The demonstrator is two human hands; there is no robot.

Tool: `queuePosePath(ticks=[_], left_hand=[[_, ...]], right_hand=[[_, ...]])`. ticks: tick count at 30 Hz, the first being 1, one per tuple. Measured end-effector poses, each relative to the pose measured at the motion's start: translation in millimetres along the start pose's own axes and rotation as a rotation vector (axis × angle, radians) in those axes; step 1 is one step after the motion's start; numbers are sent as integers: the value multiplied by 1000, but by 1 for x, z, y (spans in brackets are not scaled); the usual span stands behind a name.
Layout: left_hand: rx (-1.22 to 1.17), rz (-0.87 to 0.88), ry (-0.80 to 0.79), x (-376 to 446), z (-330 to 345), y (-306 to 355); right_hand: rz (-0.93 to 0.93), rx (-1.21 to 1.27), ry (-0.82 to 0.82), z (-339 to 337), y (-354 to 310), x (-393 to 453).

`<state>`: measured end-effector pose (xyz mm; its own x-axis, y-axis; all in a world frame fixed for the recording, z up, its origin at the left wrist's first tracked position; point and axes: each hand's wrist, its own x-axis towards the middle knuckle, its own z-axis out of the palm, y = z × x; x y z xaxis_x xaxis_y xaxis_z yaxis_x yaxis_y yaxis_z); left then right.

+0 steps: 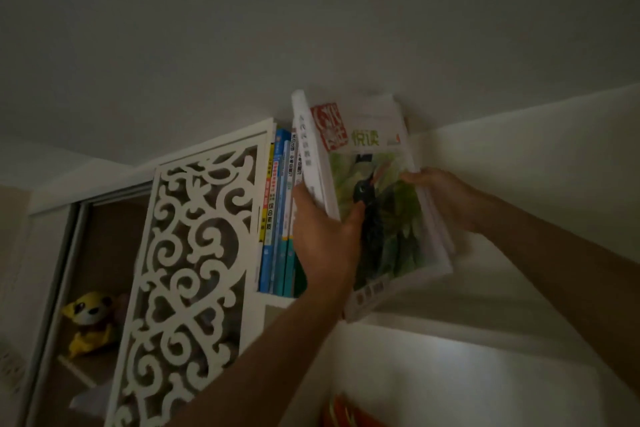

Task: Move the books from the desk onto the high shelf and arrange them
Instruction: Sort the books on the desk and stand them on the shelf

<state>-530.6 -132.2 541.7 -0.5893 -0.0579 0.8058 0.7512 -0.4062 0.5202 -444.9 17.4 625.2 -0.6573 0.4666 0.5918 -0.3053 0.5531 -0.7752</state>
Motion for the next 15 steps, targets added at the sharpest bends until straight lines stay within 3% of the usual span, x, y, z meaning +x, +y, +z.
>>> queuePosePath(ticks=[3, 7, 9, 12, 15], left_hand=[[84, -10, 4, 11, 23, -24], [240, -90, -2, 30, 48, -49], [318, -71, -21, 34, 51, -58], [309, 172, -102, 26, 35, -70], [447, 451, -132, 14, 3, -83]], right_hand=[[85, -246, 32, 10, 29, 14], [143, -398, 29, 32, 46, 32], [138, -551, -35, 43, 51, 39], [156, -538, -140, 49, 46, 34], [122, -561, -231, 45, 36, 27]])
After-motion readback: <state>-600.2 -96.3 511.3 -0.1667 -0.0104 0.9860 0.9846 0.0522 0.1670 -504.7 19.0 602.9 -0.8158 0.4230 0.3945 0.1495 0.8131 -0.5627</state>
